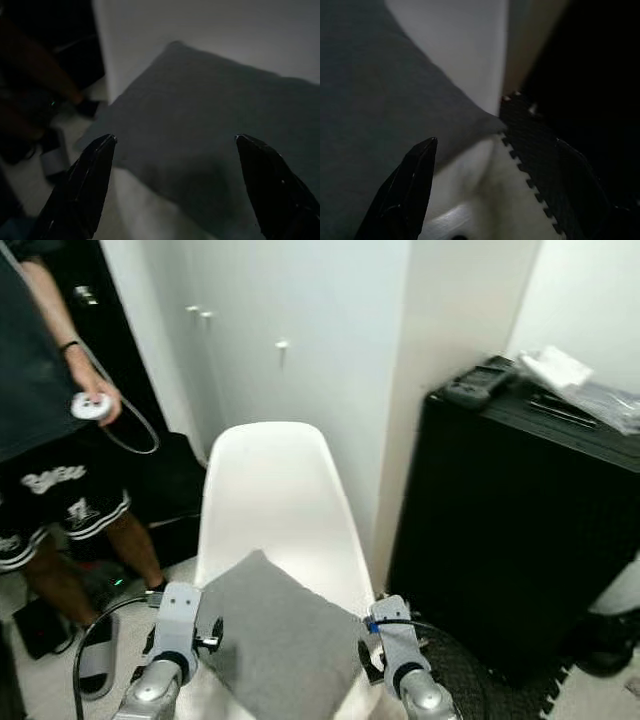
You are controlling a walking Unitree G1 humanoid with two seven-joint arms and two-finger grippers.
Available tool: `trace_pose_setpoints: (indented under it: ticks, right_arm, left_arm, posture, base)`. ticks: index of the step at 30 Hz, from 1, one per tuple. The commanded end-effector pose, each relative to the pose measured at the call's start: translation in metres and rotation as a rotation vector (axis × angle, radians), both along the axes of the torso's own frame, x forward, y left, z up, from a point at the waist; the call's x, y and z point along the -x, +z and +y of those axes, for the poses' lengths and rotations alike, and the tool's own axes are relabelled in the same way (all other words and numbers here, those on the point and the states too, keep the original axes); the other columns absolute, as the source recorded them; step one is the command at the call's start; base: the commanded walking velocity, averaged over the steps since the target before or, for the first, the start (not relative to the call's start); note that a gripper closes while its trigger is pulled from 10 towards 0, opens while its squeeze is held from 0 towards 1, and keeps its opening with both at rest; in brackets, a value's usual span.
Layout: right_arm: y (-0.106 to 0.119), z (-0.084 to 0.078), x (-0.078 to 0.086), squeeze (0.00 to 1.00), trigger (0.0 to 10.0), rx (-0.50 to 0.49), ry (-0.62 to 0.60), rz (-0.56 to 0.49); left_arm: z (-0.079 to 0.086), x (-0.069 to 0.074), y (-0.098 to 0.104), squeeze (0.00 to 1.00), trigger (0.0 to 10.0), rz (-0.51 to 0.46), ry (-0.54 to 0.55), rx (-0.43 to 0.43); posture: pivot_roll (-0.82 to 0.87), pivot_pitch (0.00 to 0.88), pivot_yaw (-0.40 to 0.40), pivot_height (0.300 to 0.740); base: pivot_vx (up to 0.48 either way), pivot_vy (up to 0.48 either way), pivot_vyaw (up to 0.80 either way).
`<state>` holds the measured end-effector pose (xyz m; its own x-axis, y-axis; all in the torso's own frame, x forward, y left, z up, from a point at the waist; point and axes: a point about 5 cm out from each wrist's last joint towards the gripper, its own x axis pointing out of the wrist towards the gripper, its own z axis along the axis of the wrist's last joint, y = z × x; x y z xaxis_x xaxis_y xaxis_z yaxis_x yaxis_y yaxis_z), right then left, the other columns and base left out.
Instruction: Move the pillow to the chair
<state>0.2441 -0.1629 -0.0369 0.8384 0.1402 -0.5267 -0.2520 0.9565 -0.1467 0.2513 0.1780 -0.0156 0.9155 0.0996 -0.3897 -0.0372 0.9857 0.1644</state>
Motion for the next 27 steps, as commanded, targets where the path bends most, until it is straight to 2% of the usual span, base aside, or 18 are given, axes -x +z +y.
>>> trace_pose_setpoints:
  ticks: [1,8,27]
  right_arm:
    - [-0.003,-0.002,0.004,0.00,10.0,0.002,-0.012,0.010]
    - [-0.003,-0.008,0.004,0.00,10.0,-0.013,-0.057,0.003]
    - [-0.004,-0.018,0.006,0.00,10.0,-0.004,-0.129,0.013]
  left_arm:
    - [-0.001,-0.002,0.003,0.00,10.0,-0.018,-0.009,-0.004]
    - [-0.005,-0.007,0.008,0.00,10.0,-0.054,-0.012,0.009]
    - [-0.010,-0.013,0.014,0.00,10.0,-0.062,-0.028,0.019]
  posture:
    - [0.06,0.019,-0.019,0.740]
    - [0.06,0.021,-0.009,0.740]
    - [0.06,0.029,0.002,0.740]
  base:
    - [0.000,0.000,-0.80]
    - [0.000,0.000,-0.80]
    - [0.000,0.000,-0.80]
